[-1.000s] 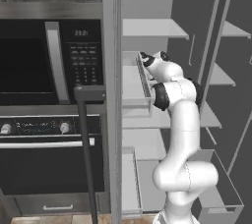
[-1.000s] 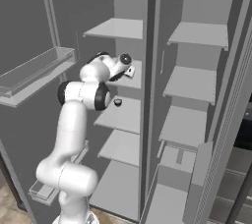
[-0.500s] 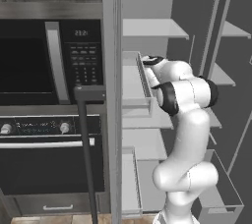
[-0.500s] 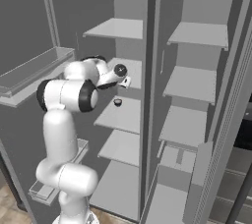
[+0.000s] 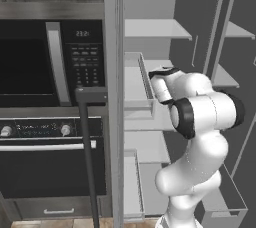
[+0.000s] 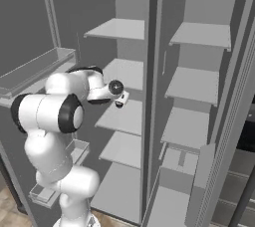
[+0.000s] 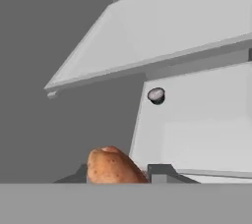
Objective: Take the carrot and mushroom from the fridge shelf and place them in the freezer drawer to begin freezing them.
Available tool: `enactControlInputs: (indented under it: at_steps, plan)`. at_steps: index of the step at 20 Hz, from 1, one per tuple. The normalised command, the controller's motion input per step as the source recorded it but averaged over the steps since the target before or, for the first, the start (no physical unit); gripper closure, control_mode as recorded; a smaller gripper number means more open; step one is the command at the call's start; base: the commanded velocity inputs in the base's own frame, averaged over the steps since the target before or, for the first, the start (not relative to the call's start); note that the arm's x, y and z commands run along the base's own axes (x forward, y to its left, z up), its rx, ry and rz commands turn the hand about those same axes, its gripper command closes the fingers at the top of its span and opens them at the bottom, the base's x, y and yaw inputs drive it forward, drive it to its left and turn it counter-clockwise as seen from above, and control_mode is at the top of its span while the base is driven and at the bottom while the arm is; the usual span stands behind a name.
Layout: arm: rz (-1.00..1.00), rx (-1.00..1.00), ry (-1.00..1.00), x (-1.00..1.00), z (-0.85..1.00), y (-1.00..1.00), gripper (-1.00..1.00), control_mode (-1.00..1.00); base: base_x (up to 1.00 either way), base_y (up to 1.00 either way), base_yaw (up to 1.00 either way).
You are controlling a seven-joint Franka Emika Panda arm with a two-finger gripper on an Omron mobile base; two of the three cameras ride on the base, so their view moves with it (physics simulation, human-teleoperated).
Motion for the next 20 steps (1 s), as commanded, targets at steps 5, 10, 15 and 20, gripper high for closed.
enactControlInputs:
  at_steps: [5, 10, 15, 20]
  plan:
    - [-0.03, 0.01, 0.22, -1.00, 0.14, -0.03, 1.00, -1.00, 0.00, 0.00, 0.00]
    - [-0.02, 0.00, 0.29, -0.99, 0.00, 0.00, 1.00, -1.00, 0.00, 0.00, 0.00]
    - [0.00, 0.00, 0.24, -0.69, 0.04, 0.00, 1.00, -1.00, 0.00, 0.00, 0.00]
    - [-0.01, -0.01, 0.21, -0.06, 0.29, 0.01, 1.00, -1.00, 0.00, 0.00, 0.00]
